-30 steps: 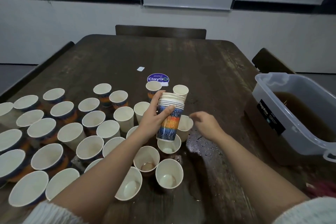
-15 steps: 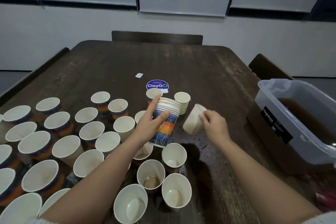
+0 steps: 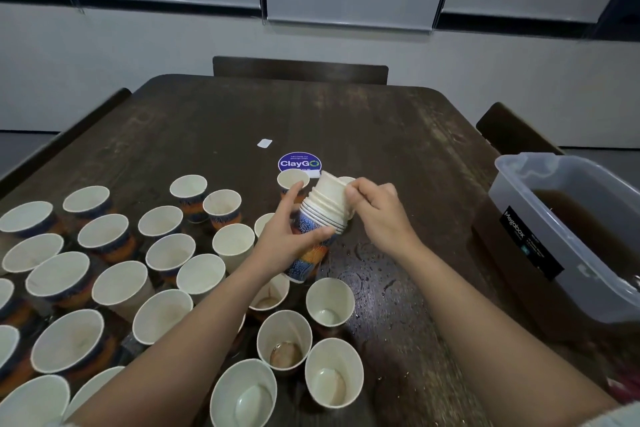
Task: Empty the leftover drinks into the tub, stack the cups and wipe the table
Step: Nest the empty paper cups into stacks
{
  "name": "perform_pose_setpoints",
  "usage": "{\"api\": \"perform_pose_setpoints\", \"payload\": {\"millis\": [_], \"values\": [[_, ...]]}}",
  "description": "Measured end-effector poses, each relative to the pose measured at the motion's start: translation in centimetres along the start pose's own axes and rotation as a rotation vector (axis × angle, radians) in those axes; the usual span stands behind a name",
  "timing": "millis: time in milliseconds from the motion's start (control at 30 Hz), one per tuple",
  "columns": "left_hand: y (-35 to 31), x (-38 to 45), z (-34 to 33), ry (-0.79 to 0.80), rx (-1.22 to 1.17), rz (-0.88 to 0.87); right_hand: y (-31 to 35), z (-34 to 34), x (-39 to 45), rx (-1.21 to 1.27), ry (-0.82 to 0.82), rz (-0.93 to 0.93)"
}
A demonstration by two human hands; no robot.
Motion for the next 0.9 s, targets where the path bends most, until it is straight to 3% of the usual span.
{"api": "perform_pose_setpoints", "payload": {"millis": [200,500,633,733,900], "values": [[-1.1,-0.1,-0.3,0.011,0.019,-0.094,0.4,-2.4,-0.7,0.182,0.117,0.035],[-1.8,-0.2,-0.8,-0.004,0.043,-0.149,-0.1,-2.2,-0.7,0.157,0.148,0.060],[-1.8,0.0,-1.9,-0.014,0.002,-0.155,-0.3,-0.6,-0.6,0.192,0.036,0.008],[-1.0,0.3,-3.3,0.064,-0.007,-0.084,-0.9,0.7,-1.0,0.112,-0.066,0.037],[1.7,-0.2,-4.4,0.181,0.400,0.049,-4.4,2.4,-3.4,-0.145,-0.256,0.033]]}}
Point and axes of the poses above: each hand's wrist, its own x-axis towards the middle knuckle, its own z-axis out of the back of the hand, y = z × x, the point moved 6 cm from there along x, towards the middle knuckle, and after that the axes turned 3 degrees about y, right-handed, at the moved point
